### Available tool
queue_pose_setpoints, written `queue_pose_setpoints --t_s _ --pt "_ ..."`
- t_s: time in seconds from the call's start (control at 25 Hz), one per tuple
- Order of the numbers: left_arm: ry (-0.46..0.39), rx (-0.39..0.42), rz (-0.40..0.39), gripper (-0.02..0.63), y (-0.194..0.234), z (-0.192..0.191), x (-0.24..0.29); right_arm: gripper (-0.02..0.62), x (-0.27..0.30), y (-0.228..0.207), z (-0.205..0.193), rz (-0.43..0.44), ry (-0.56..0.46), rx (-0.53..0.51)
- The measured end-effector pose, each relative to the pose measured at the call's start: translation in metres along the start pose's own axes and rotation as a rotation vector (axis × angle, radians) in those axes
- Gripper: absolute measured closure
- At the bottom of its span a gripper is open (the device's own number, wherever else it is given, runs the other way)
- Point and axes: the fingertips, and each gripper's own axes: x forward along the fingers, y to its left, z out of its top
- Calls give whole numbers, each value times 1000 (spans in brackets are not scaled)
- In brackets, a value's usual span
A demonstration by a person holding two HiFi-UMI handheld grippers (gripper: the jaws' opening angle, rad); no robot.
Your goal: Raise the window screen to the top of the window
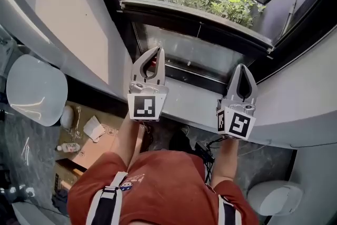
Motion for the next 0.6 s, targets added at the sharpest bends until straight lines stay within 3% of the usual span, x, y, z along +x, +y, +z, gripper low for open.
queue_pose_setpoints --t_s 0.6 --pt "8 63 23 600 -21 -11 113 586 91 -46 -26 71 -22 -3"
